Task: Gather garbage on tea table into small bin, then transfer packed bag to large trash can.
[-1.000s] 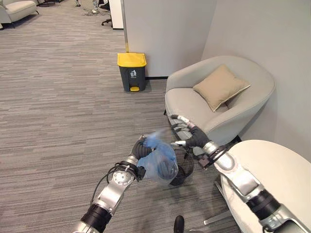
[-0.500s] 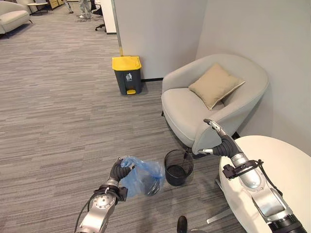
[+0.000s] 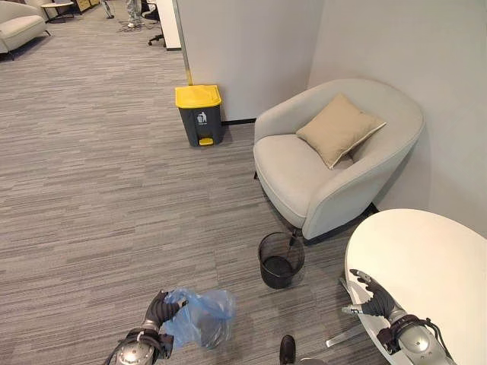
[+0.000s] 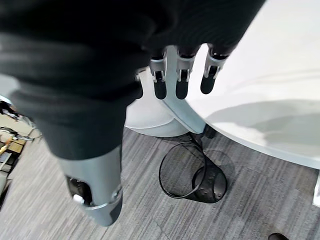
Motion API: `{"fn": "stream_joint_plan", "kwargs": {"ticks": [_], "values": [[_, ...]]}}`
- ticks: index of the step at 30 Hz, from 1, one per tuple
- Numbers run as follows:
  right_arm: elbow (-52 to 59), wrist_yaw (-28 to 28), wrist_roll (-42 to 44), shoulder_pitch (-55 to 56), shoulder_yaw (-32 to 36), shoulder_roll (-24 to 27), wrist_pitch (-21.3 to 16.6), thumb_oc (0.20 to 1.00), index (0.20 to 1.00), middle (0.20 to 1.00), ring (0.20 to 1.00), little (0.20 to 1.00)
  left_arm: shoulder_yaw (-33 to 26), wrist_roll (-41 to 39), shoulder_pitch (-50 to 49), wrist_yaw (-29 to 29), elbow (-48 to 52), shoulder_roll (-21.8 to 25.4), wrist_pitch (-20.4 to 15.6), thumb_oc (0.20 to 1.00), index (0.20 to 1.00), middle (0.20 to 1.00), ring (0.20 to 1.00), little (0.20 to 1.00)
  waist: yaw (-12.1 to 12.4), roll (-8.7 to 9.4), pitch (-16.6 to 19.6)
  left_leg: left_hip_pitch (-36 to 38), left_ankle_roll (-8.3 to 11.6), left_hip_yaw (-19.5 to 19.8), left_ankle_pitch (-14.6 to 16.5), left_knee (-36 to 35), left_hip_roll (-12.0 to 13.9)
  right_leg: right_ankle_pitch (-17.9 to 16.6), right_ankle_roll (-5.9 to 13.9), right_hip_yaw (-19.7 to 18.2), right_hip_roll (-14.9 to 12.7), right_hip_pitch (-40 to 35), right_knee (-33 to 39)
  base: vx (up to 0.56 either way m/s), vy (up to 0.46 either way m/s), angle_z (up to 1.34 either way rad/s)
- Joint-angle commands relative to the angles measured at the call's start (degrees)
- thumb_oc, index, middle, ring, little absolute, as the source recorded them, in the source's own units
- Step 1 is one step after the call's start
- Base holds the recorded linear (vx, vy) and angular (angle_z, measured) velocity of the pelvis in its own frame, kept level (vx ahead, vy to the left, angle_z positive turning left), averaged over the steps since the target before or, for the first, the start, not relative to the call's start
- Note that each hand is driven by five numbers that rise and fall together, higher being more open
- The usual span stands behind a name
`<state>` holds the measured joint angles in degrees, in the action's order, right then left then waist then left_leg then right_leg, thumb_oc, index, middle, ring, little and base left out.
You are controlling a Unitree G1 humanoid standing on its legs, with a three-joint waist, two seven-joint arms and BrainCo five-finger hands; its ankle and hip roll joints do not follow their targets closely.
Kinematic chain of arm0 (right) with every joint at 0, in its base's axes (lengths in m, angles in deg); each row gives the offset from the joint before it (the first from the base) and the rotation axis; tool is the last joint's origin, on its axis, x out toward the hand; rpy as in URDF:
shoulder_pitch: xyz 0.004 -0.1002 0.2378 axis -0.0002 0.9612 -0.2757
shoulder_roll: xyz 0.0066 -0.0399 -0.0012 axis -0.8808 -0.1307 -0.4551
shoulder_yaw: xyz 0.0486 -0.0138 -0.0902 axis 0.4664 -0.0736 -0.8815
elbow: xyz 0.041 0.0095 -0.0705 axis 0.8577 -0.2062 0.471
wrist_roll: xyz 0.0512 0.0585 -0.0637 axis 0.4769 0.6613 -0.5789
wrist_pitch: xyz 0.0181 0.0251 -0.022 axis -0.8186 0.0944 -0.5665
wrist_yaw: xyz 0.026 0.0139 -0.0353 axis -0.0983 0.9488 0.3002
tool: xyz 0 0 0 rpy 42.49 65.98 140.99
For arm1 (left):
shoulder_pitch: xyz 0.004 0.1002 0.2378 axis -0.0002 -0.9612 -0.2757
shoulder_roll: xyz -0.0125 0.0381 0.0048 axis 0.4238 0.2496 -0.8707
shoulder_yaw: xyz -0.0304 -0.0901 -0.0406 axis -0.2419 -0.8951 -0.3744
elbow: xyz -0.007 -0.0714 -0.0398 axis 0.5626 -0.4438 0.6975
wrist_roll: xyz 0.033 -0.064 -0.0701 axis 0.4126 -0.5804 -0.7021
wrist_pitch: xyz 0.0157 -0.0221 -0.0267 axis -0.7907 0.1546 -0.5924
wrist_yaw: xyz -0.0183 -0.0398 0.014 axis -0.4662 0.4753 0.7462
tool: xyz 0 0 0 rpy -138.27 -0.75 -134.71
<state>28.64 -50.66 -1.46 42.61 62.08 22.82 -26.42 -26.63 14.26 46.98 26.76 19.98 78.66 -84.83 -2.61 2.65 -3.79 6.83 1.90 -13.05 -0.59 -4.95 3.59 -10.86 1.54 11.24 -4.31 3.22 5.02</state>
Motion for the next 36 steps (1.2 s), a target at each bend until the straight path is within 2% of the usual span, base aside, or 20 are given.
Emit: {"fn": "stream_joint_plan", "kwargs": {"ticks": [1, 4, 6, 7, 8, 9, 11, 15, 17, 19, 20, 22, 23, 26, 30, 32, 33, 34, 35, 36], "values": [[1.16, -0.32, -0.69, -4.6, 1.7, -0.69, -2.5, 1.0, 1.0, 1.0, 1.0, 1.0, -3.28, 0.83, 2.81, 0.53, 1.08, 1.49, -2.97, 0.2, 0.2, 0.2, 0.2, 0.2, 0.31, 0.57, -1.21, -2.05, -0.1, 4.12, 4.02, 1.86, -1.73, 10.26, 5.23, 0.15, -0.67, -4.9, -1.86, -0.01, -0.003, 0.04], [1.23, -0.5, -0.69, -4.57, 1.99, -0.67, -2.66, 1.0, 1.0, 1.0, 1.0, 1.0, -4.48, 0.16, 1.81, 0.35, 0.27, 1.46, -3.08, 0.2, 0.2, 0.2, 0.2, 0.2, 0.64, 0.63, -1.63, -2.66, -0.08, 4.64, 4.16, 2.59, -1.73, 10.5, 5.1, 0.35, -0.71, -4.65, -2.21, -0.03, -0.023, 0.12], [1.7, -1.35, 0.06, -5.31, 2.52, -0.23, -2.78, 1.0, 1.0, 1.0, 1.0, 1.0, -5.69, -0.43, 2.27, -0.51, 0.07, 2.1, -3.33, 0.2, 0.2, 0.2, 0.2, 0.2, 1.52, 1.15, -3.65, -6.35, 0.35, 5.7, 4.83, 6.99, -1.75, 10.91, 4.74, 1.63, -1.3, -3.51, -3.29, -0.15, -0.054, 0.54], [1.07, -2.07, 0.89, -6.01, 2.98, -0.34, -2.62, 1.0, 1.0, 1.0, 1.0, 1.0, -5.61, -0.87, 3.55, -1.01, -0.2, 2.39, -3.53, 0.2, 0.2, 0.2, 0.2, 0.2, 1.82, 1.55, -4.96, -9.45, 1.05, 5.91, 5.02, 10.2, -1.43, 11.0, 4.44, 2.98, -2.02, -2.41, -3.87, -0.28, -0.014, 1.12], [-0.94, -3.99, 1.46, -6.62, 3.96, 0.06, -2.13, 1.0, 1.0, 1.0, 1.0, 1.0, -5.83, -2.08, 5.85, -1.97, 0.43, 3.08, -3.78, 0.2, 0.2, 0.2, 0.2, 0.2, 2.16, 1.68, -6.31, -14.02, 1.54, 1.66, 5.9, 15.62, 0.56, 11.37, 4.23, 8.58, -4.1, -1.3, -4.87, -0.23, -0.001, 1.44], [-0.96, -4.0, 1.46, -6.64, 3.96, 0.06, -2.15, 1.0, 1.0, 1.0, 1.0, 1.0, -5.83, -2.08, 5.86, -1.97, 0.44, 3.08, -3.78, 0.2, 0.2, 0.2, 0.2, 0.2, 2.11, 1.66, -6.27, -14.15, 1.54, 1.72, 5.96, 15.76, 0.59, 11.37, 4.23, 8.63, -4.08, -1.25, -4.88, -0.14, 0.046, 1.57], [-2.42, -4.53, 0.86, -6.41, 4.2, -0.11, -1.49, 1.0, 1.0, 1.0, 1.0, 1.0, -5.41, -1.87, 6.33, -1.58, 0.69, 3.51, -3.66, 0.2, 0.2, 0.2, 0.2, 0.2, 1.63, 0.97, -5.78, -12.48, 1.34, -1.59, 7.83, 15.31, 2.25, 12.29, 4.86, 10.65, -4.32, -2.35, -5.08, 0.13, 0.083, 1.34], [-3.71, -4.62, 0.62, -7.02, 3.77, -0.68, -0.74, 1.0, 1.0, 1.0, 1.0, 1.0, -5.14, -1.45, 6.87, -1.59, 0.44, 4.21, -3.6, 0.2, 0.2, 0.2, 0.2, 0.2, 1.61, 1.14, -5.7, -12.31, 0.95, -0.95, 7.95, 14.56, 1.72, 12.4, 5.36, 11.51, -5.28, -3.06, -5.78, 0.12, 0.17, 0.5], [-4.5, -4.87, 0.84, -8.73, 2.52, -1.58, -0.53, 1.0, 1.0, 1.0, 1.0, 1.0, -5.34, -1.57, 6.75, -2.16, 0.87, 4.51, -3.73, 0.2, 0.2, 0.2, 0.2, 0.2, 2.52, 1.34, -6.12, -12.35, -0.26, 0.2, 8.97, 14.65, 0.26, 12.86, 5.97, 10.61, -6.75, -2.29, -8.32, 0.1, 0.284, 0.16], [-4.6, -4.67, 0.45, -9.89, 1.96, -2.34, -0.15, 1.0, 1.0, 1.0, 1.0, 1.0, -6.19, -1.88, 6.47, -2.45, 2.01, 5.09, -3.73, 0.2, 0.2, 0.2, 0.2, 0.2, 3.39, 1.3, -7.02, -11.69, -2.27, 1.09, 10.32, 14.1, -1.67, 13.56, 6.74, 8.61, -9.17, 0.24, -15.29, 0.12, 0.311, -0.14], [-5.13, -5.15, 1.06, -10.54, 1.82, -3.17, -0.02, 1.0, 1.0, 1.0, 1.0, 1.0, -5.43, -1.91, 8.33, -3.03, 2.32, 6.4, -3.69, 0.2, 0.2, 0.2, 0.2, 0.2, 2.26, 1.12, -8.93, -11.05, -4.01, 3.05, 9.41, 13.2, -3.59, 12.24, 6.03, 1.59, -6.77, 7.52, -23.65, 0.17, 0.286, -0.06], [-5.6, -5.24, 1.58, -11.0, 1.55, -2.85, -0.01, 1.0, 1.0, 1.0, 1.0, 1.0, -5.28, -2.45, 9.01, -3.13, 2.67, 6.57, -3.95, 0.2, 0.2, 0.2, 0.2, 0.2, 1.57, 0.62, -9.4, -8.97, -4.34, 4.69, 11.15, 11.99, -4.68, 12.25, 6.13, -0.93, -4.55, 10.82, -21.26, 0.27, 0.156, 0.01], [-5.61, -5.27, 1.61, -11.07, 1.55, -2.8, -0.03, 1.0, 1.0, 1.0, 1.0, 1.0, -5.27, -2.48, 9.07, -3.15, 2.65, 6.54, -3.98, 0.2, 0.2, 0.2, 0.2, 0.2, 1.51, 0.77, -9.55, -9.5, -4.47, 4.18, 10.21, 12.04, -4.74, 11.21, 5.66, -0.47, -4.72, 11.11, -20.84, 0.23, 0.028, 0.2], [-6.22, -5.52, 2.07, -11.11, 1.47, -2.4, 0.06, 1.0, 1.0, 1.0, 1.0, 1.0, -4.82, -2.66, 9.75, -3.2, 2.25, 6.31, -3.93, 0.2, 0.2, 0.2, 0.2, 0.2, 0.49, 0.65, -9.92, -6.19, -4.52, 6.01, 12.33, 10.77, -5.9, 9.13, 6.25, -0.42, -3.33, 14.26, -16.71, 0.25, -0.012, 0.26], [-6.37, -5.41, 1.8, -10.58, 1.37, -2.17, 0.36, 1.0, 1.0, 1.0, 1.0, 1.0, -4.43, -2.43, 10.72, -3.34, 1.63, 5.52, -3.91, 0.2, 0.2, 0.2, 0.2, 0.2, -0.82, 0.2, -9.69, -1.7, -3.47, 8.22, 14.7, 9.73, -6.29, 6.47, 7.2, 4.11, -3.35, 17.1, -12.38, 0.4, -0.084, 0.37], [-5.94, -5.13, 1.87, -8.82, 1.7, -1.9, 0.09, 1.0, 1.0, 1.0, 1.0, 1.0, -3.71, -1.83, 9.95, -2.73, 2.46, 5.26, -4.01, 0.2, 0.2, 0.2, 0.2, 0.2, -1.68, 0.09, -8.2, 0.99, -2.01, 9.4, 16.75, 9.94, -5.43, 7.52, 6.2, 3.77, -3.2, 15.34, -12.42, 0.62, -0.274, 0.6], [-5.92, -5.05, 1.64, -8.77, 1.41, -1.35, -0.2, 1.0, 1.0, 1.0, 1.0, 1.0, -3.77, -2.1, 9.39, -2.67, 2.72, 5.07, -3.92, 0.2, 0.2, 0.2, 0.2, 0.2, -2.02, -0.61, -7.52, 0.36, 0.17, 8.86, 14.95, 14.15, -3.36, 8.83, 4.95, 4.42, -2.67, 14.59, -14.45, 0.52, -0.285, 0.91], [-5.91, -5.04, 1.64, -8.75, 1.4, -1.33, -0.2, 1.0, 1.0, 1.0, 1.0, 1.0, -3.77, -2.1, 9.36, -2.67, 2.75, 5.05, -3.9, 0.2, 0.2, 0.2, 0.2, 0.2, -2.06, -0.67, -7.49, 0.29, 0.21, 8.9, 15.04, 14.27, -3.29, 8.88, 4.93, 4.48, -2.64, 14.61, -14.5, 0.44, -0.317, 0.96], [-5.25, -4.87, 1.93, -8.21, 1.52, -1.01, -0.54, 1.0, 1.0, 1.0, 1.0, 1.0, -3.82, -2.33, 8.92, -2.32, 3.23, 4.97, -3.9, 0.2, 0.2, 0.2, 0.2, 0.2, -2.4, -0.86, -7.08, -1.52, 2.2, 7.77, 11.31, 19.83, -0.74, 10.42, 3.75, 4.81, -1.78, 13.02, -14.79, 0.18, -0.15, 0.4], [-5.24, -4.86, 1.93, -8.2, 1.52, -1.0, -0.54, 1.0, 1.0, 1.0, 1.0, 1.0, -3.82, -2.33, 8.91, -2.32, 3.24, 4.96, -3.9, 0.2, 0.2, 0.2, 0.2, 0.2, -2.44, -0.91, -7.04, -1.64, 2.24, 7.82, 11.39, 19.97, -0.67, 10.43, 3.72, 4.88, -1.74, 13.04, -14.78, 0.4, -0.328, 0.35]]}}
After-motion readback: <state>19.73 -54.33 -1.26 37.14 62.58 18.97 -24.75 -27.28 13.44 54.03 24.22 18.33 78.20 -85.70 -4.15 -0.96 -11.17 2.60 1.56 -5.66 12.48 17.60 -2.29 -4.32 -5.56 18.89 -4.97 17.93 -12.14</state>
